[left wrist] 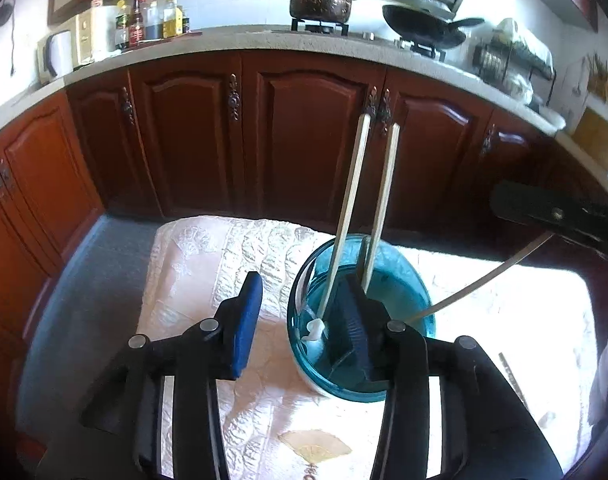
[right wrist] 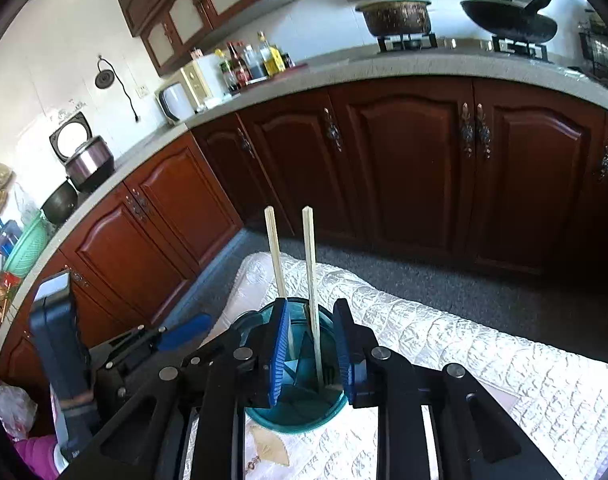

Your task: Organize utensils

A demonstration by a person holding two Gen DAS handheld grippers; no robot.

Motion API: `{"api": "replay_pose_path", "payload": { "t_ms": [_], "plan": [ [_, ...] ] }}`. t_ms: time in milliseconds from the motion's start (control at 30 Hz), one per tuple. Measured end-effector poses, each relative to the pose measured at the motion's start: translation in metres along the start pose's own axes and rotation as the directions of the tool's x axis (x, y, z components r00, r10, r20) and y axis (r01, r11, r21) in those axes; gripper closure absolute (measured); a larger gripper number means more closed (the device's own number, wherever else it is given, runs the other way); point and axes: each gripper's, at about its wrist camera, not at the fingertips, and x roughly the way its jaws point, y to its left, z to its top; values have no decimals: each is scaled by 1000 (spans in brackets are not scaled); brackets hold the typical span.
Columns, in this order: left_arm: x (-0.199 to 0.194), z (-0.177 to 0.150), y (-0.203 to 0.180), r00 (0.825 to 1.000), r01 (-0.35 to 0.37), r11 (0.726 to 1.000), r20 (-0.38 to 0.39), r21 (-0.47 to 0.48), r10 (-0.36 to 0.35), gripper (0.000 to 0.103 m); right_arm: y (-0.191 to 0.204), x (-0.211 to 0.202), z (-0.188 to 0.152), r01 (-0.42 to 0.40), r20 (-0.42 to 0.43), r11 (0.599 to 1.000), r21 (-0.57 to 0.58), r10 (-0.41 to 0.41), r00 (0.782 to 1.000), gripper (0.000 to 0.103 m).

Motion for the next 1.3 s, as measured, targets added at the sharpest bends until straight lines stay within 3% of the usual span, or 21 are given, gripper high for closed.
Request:
{"api": "replay_pose_path", "payload": {
  "t_ms": [333, 900, 1300],
  "plan": [
    [-44, -10, -6, 999, 20, 999, 47, -25, -18, 61, -6, -65, -32, 22, 73, 999, 25, -24, 997, 70],
    [-60, -65, -87, 993, 120, 989, -7, 84, -120, 61, -44, -116, -119, 193, -14, 978, 84, -192, 981, 70],
    [-57, -84, -121, 987, 159, 977, -50, 139, -154, 61, -69, -142, -165, 262, -52, 954, 148, -257, 965, 69]
  ]
}}
